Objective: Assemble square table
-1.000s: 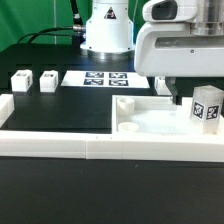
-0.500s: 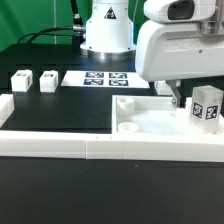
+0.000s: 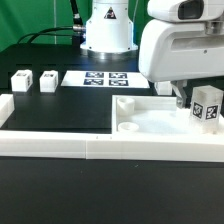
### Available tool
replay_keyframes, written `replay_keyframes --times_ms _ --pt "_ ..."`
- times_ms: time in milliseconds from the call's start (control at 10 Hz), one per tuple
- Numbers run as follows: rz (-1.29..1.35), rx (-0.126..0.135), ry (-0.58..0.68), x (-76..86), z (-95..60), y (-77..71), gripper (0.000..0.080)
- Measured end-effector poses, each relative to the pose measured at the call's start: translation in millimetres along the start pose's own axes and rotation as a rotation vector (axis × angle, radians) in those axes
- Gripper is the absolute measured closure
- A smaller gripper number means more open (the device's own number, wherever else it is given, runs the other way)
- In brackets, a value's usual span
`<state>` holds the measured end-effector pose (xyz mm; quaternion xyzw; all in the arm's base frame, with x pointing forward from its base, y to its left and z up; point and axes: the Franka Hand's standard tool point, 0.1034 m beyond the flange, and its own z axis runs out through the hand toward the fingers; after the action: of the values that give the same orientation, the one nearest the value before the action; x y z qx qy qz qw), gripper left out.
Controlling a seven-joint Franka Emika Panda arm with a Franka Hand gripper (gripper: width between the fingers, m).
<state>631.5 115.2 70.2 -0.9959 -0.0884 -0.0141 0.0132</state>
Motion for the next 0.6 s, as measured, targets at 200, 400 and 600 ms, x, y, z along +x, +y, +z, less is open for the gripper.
replay_keyframes --times_ms 200,400,600 --pt "0.134 0.001 0.000 -0.1 0.2 -0.3 0.0512" --pt "0.270 0.001 -0.001 -0.2 0.4 -0.4 0.0510" --pt "0.491 0.005 0.001 0.3 0.8 -1.8 0.0510"
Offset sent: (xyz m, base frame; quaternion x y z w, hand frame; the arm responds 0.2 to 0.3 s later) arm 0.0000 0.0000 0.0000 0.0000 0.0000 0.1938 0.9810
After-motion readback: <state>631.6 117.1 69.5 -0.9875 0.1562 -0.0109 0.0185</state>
